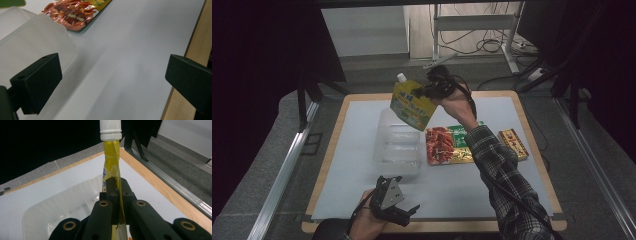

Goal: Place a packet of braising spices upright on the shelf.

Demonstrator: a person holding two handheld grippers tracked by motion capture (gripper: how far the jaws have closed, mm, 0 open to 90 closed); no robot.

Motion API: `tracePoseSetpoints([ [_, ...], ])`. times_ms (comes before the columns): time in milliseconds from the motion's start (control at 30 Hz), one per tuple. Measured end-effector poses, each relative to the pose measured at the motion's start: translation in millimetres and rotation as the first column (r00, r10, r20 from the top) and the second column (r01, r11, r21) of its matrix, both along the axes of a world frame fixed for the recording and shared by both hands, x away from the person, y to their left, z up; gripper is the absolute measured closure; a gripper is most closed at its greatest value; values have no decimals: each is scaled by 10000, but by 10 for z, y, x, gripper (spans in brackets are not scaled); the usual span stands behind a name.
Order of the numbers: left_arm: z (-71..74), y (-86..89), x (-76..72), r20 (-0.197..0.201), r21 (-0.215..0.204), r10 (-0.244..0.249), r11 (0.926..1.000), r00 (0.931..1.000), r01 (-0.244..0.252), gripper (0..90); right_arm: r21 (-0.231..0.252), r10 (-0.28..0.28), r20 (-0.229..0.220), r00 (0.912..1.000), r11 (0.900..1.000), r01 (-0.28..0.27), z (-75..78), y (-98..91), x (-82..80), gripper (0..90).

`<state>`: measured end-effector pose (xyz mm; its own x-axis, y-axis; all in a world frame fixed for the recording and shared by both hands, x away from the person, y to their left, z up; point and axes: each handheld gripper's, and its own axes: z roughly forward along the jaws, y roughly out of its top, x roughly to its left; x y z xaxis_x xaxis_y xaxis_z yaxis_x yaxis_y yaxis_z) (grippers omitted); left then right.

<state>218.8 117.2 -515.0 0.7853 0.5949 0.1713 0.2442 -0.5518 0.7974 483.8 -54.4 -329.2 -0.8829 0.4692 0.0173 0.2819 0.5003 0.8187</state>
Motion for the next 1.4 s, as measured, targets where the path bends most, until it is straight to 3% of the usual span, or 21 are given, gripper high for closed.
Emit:
tracePoseSetpoints([
  [367,-12,-22,-7,-33,15,-76,10000,10000,77,7,-209,81,-45,10000,9997,-81,-59,229,87,890],
  [633,-18,-32,-10,-59,80,-144,9999,9999,144,8,-613,110,-429,9990,9980,-136,-274,376,174,888],
  [767,-21,-38,-12,-69,117,-178,9998,9998,178,8,-562,45,-564,9984,9984,-77,-357,413,211,887],
  [1033,-41,-69,-20,-138,275,-277,9992,9995,281,7,107,-103,-715,9974,9999,111,-556,503,256,888],
  [1300,-39,-61,-21,-112,273,-213,9994,9997,216,7,-64,-157,-572,9982,9999,154,-555,531,250,871],
  [1400,-41,-57,-19,-104,308,-194,9993,9998,197,7,-138,-159,-411,9990,9998,153,-534,533,221,793],
])
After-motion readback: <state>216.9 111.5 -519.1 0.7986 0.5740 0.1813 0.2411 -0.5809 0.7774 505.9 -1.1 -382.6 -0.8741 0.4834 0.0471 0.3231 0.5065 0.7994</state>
